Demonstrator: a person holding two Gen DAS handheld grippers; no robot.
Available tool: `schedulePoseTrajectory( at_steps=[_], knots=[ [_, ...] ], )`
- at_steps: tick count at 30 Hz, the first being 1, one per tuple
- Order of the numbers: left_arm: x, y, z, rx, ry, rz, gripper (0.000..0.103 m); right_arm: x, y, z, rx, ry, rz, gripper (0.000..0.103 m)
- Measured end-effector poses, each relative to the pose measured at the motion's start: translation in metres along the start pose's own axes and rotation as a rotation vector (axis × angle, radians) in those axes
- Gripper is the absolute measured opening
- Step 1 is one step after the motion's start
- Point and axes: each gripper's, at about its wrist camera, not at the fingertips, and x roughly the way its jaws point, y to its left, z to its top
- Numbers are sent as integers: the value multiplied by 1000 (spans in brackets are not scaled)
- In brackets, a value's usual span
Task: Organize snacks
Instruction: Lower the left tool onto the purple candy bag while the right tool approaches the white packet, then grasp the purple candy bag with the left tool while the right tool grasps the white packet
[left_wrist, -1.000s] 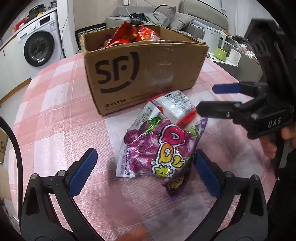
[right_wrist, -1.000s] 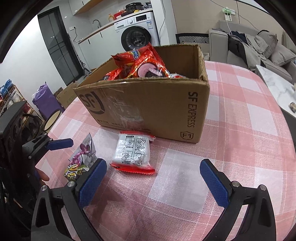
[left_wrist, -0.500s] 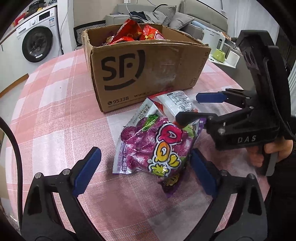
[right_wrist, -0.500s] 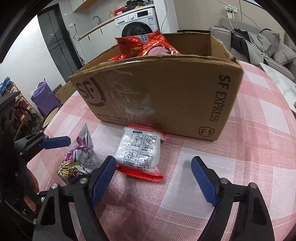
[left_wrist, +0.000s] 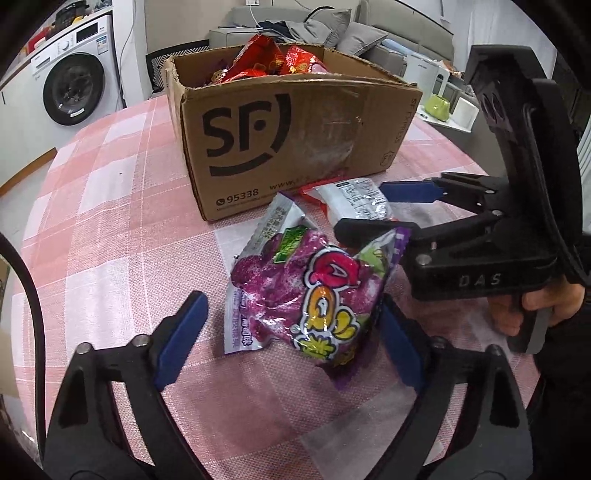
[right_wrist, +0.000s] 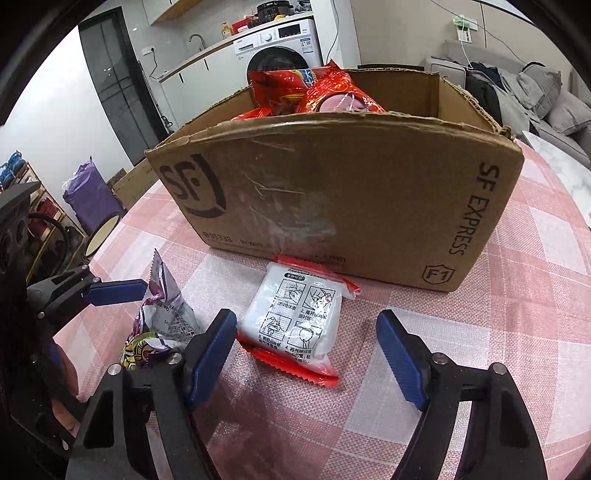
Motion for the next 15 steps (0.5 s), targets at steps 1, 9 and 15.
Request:
schedulePoseTrajectory(
  at_steps=[1,9,15],
  knots=[
    [-1,0,0,-2,-2,0,77,-1,1,0,-8,-5,1,74],
    [-8,11,-1,-25,-44,-5,57,-6,2,0,-11,-7,37,73],
    [-15,14,-1,-30,-73,-7,56,0,5,0,-19,-2,19,64]
  ],
)
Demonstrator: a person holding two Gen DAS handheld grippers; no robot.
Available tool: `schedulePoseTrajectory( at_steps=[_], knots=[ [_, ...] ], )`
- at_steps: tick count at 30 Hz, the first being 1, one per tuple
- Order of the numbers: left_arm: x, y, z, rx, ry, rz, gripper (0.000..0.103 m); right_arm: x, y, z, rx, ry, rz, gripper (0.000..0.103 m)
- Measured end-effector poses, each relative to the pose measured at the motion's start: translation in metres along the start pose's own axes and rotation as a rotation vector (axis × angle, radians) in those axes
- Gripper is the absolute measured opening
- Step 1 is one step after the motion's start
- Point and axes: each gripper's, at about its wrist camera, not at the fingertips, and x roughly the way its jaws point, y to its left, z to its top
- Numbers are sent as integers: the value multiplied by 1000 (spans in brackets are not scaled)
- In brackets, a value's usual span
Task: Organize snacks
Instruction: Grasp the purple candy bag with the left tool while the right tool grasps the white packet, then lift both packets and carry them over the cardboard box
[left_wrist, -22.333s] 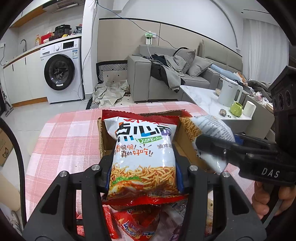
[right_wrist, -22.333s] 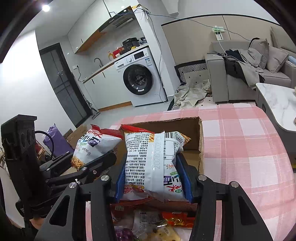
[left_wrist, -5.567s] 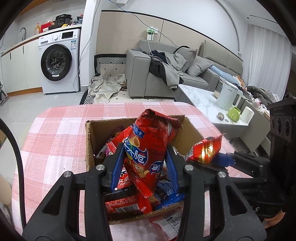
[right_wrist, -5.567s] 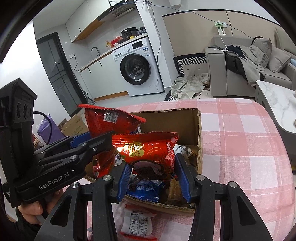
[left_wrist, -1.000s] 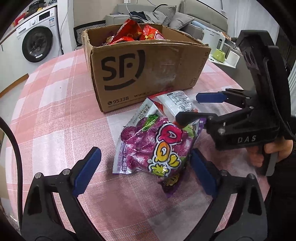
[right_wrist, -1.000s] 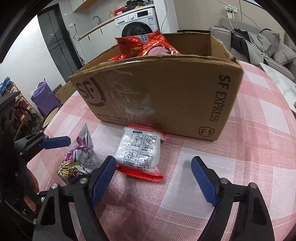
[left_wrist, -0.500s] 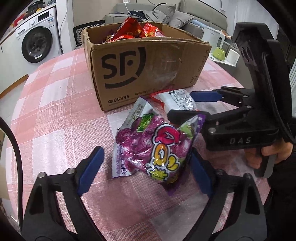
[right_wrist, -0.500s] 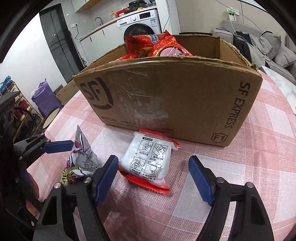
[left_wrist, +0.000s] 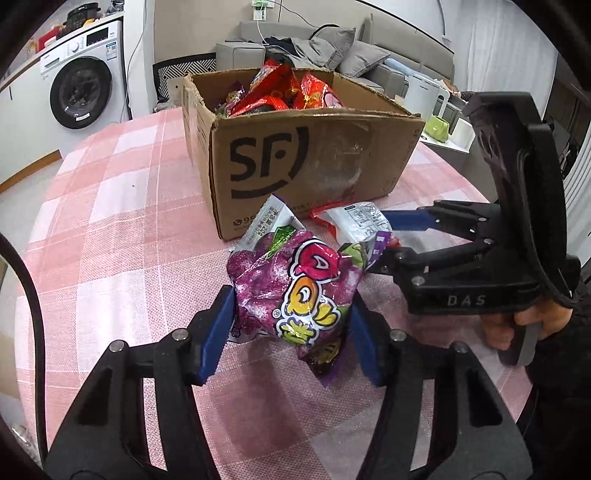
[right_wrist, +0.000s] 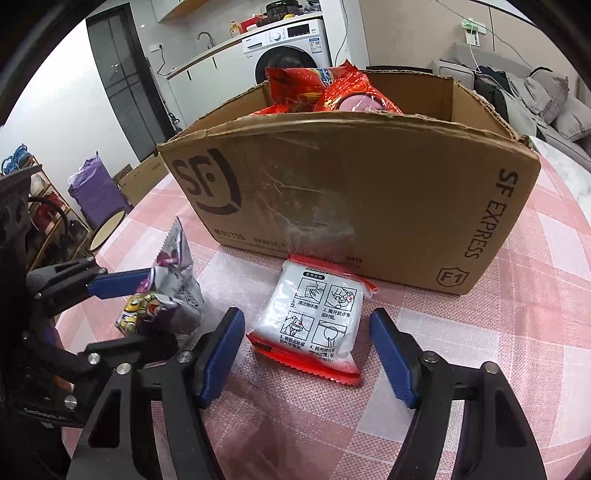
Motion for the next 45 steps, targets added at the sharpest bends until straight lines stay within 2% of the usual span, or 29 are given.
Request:
schedulePoseTrajectory(
  at_steps=[6,17,36,45],
  knots=[
    [-1,1,1,-7,-4,5,56,-2,1,-1,-5,-12,11,49],
    [-15,1,2,-24,-47,12,56,-26,2,-6,-25,-53,55,49],
    [-70,-2,20,-86,-183,38,56,-101,8,1,-60,-207,94,49],
    [-86,-11,40,-83,-219,59,56,-131,3,8,-43,-266,73,49]
  ],
)
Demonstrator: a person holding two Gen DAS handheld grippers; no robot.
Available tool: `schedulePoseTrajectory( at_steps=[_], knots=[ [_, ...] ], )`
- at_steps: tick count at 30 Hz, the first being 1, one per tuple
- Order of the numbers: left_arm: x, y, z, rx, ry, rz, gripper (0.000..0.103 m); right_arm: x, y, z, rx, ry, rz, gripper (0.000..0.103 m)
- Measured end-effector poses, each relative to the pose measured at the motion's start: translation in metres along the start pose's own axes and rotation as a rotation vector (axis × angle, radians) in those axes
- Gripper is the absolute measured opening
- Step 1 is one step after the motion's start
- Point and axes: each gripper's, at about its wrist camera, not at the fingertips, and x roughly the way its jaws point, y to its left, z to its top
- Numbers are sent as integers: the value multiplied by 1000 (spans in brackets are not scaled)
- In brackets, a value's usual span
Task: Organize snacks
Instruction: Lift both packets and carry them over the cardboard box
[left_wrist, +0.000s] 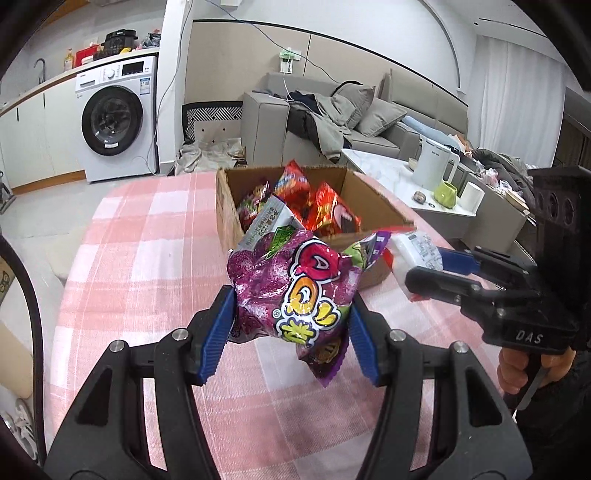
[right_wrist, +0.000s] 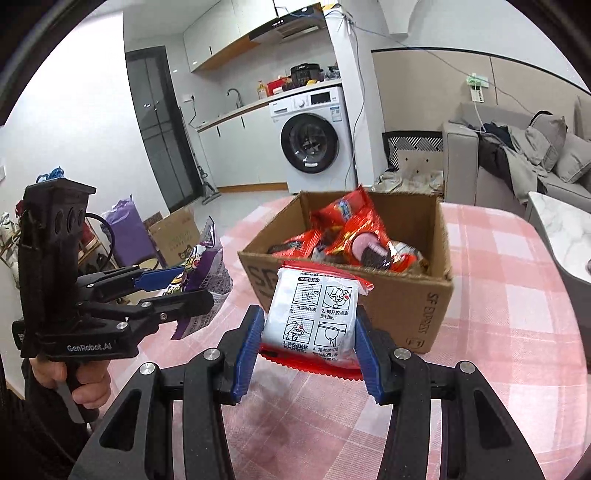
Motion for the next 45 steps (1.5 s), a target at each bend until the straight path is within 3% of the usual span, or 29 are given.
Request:
schedulePoseTrajectory(
  at_steps=[13,30,45],
  knots=[
    [2,-23,51,37,-46,28,56,-19,-3,35,-3,-59,-34,49],
    [65,-26,95,62,-32,52,56,8,-34,63,53,-72,-61,49],
    [108,-27,97,102,-8,43,56,53,-68,75,98,-28,-74,49]
  ],
)
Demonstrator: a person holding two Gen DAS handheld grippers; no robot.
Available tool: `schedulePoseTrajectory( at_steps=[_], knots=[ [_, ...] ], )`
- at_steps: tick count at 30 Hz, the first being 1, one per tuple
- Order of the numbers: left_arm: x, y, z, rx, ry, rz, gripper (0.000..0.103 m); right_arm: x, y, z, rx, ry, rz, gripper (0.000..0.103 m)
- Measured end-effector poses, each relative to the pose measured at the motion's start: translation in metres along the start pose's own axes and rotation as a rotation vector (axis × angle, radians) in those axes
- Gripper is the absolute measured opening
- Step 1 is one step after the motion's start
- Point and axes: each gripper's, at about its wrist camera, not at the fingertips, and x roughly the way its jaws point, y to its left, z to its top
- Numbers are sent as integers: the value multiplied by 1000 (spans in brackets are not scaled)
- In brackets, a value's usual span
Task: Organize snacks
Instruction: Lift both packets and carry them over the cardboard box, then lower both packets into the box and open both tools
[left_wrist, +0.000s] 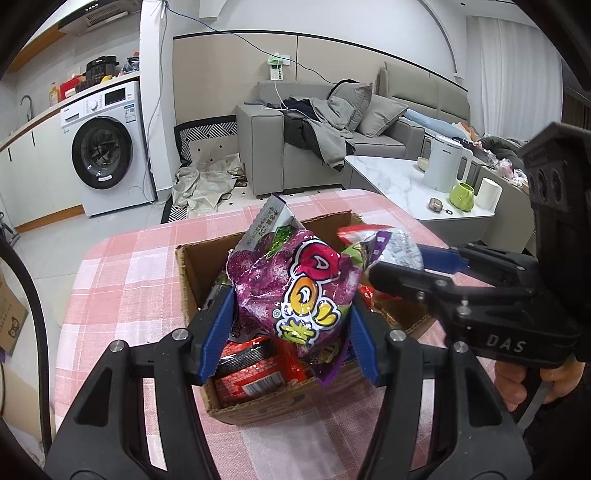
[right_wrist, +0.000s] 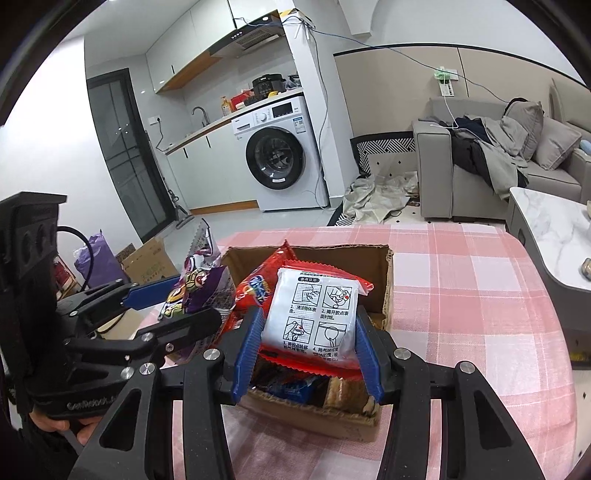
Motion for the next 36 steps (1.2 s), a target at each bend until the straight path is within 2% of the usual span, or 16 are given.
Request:
schedulePoseTrajectory(
  at_steps=[11,15,26,36],
  knots=[
    [20,2,-4,14,30,-29,56,28,-12,13,0,16,-4,49],
    [29,10,-6,-18,52,-63,56,37,-15,13,-5,32,-17,49],
    [48,8,-10,9,89,-45,56,51,-21,12,-45,58,-42,49],
    [57,13,-14,-7,103,-46,56,59,-21,16,-76,60,-72,49]
  ],
)
